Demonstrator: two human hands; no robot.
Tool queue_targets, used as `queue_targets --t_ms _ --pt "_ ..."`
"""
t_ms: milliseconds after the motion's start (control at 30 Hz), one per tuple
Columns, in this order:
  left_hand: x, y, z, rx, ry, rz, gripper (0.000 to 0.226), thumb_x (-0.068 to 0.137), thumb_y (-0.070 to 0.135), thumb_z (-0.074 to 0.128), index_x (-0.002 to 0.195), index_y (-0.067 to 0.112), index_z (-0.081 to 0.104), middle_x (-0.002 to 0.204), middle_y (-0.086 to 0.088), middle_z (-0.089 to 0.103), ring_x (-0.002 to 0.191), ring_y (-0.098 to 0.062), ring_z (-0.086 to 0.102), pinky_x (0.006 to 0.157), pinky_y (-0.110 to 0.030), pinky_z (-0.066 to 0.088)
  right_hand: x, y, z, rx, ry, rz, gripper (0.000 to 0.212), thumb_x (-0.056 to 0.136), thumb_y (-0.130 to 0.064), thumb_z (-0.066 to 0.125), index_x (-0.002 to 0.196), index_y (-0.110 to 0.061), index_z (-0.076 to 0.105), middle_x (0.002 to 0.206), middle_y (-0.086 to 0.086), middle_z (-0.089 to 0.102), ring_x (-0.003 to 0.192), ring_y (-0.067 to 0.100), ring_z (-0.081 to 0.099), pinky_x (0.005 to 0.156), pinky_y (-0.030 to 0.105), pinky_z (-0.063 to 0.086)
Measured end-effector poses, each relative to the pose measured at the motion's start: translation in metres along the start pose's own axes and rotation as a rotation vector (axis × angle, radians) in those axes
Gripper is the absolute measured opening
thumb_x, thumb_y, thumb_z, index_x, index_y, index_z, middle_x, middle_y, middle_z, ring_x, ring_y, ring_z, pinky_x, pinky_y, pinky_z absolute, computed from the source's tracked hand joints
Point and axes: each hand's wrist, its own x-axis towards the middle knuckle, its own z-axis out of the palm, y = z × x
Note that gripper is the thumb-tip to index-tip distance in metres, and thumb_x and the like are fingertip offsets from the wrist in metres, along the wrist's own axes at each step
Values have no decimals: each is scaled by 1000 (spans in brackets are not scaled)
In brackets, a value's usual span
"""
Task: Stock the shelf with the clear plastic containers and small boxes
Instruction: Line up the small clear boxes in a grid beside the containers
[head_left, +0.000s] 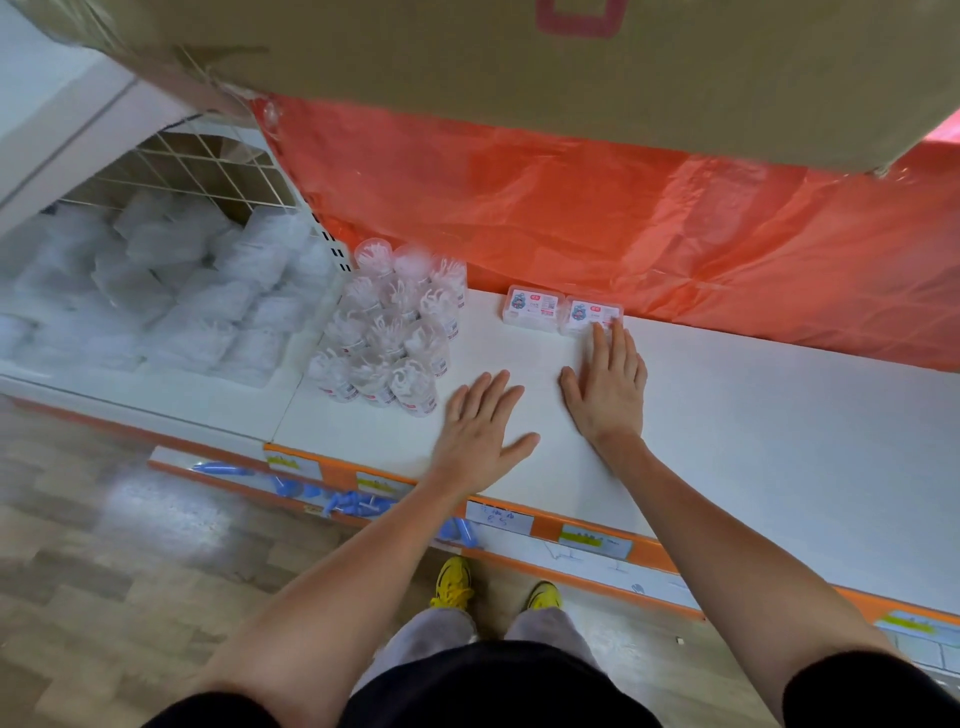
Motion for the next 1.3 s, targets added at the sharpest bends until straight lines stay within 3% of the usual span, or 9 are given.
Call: queue_targets --t_ms 233,400,633,833,1000,1300 --pt "0 10 -12 -1 -72 -24 84 86 69 10 155 21 18 164 0 4 151 -18 -2 119 -35 -6 -4 0 -4 118 75 -47 61 97 -34 52 147 -4 34 160 14 25 147 30 21 119 43 16" --pt "-9 22 -35 -49 -14 20 73 98 44 43 155 13 11 164 -4 -1 151 -18 -3 118 -29 -9 -20 1 -12 232 125 -106 53 94 -25 54 141 -4 42 156 18 31 143 33 26 117 46 20" --pt "-24 -12 -82 -69 143 81 68 95 34 49 153 11 23 163 -5 6 151 -20 4 120 -33 0 -64 -42 -24 312 201 -146 54 87 -23 55 137 -6 45 154 14 34 141 30 28 114 42 19" --pt "-76 -83 -117 -92 276 58 66 90 31 57 148 9 34 161 -8 20 149 -23 14 118 -36 10 -85 -146 -23 322 236 -215 51 86 -18 52 135 -8 48 152 12 38 138 30 33 109 43 26" --pt "-138 -176 -132 -54 275 -12 67 91 30 55 149 9 30 161 -8 16 149 -24 11 118 -34 5 -105 -247 -2 335 210 -291 52 83 -19 56 133 -6 51 149 16 42 136 34 36 107 43 29" --pt "-230 -325 -137 6 228 -236 66 93 29 54 149 4 30 160 -13 17 149 -28 13 119 -38 10 -119 -379 49 246 64 -372 54 89 -20 58 139 -4 46 149 17 41 136 36 35 113 48 27"
